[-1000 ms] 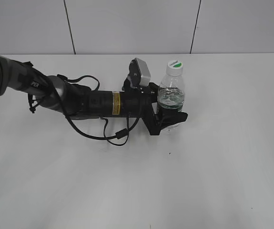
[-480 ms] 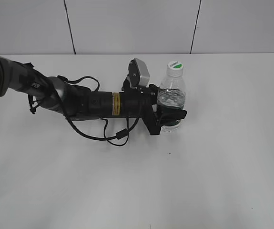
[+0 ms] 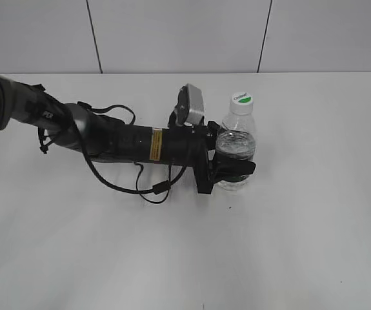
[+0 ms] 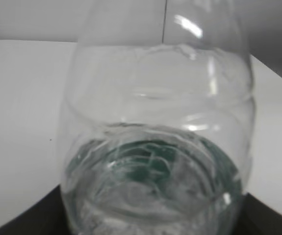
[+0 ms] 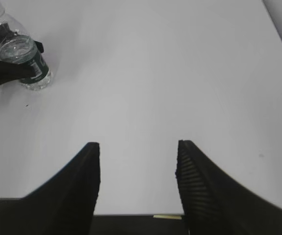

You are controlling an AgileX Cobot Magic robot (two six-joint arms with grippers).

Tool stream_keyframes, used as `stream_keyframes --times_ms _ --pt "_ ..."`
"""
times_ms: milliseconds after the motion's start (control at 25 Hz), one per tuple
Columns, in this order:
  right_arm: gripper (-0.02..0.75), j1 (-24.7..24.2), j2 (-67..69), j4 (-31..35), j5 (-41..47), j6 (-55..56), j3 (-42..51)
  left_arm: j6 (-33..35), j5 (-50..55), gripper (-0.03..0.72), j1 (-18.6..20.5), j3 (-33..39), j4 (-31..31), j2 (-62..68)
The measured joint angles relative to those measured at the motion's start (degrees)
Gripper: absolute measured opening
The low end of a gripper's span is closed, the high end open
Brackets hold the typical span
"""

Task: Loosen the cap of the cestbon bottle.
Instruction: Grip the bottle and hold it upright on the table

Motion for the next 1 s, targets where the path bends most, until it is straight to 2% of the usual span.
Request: stream_keyframes --times_ms 240,440,720,1000 --pt "0.389 0.0 15.28 3.78 2.35 0.01 -6.23 -3.5 0.56 0.409 0.41 0.0 3.2 -3.02" --pt "0.389 0.0 23.05 5.7 2.53 0.01 -9.6 -6.43 -0.07 0.409 2.98 0.0 5.45 -3.07" --pt "0.389 0.0 33.21 12.6 2.59 -0.06 -11.12 -7.23 -2.35 0.409 8.03 0.0 8.58 -3.07" --pt "0.389 0.48 42.5 19.05 1.96 -2.1 -13.7 -7.28 -3.01 0.409 8.91 0.05 11.63 -2.79"
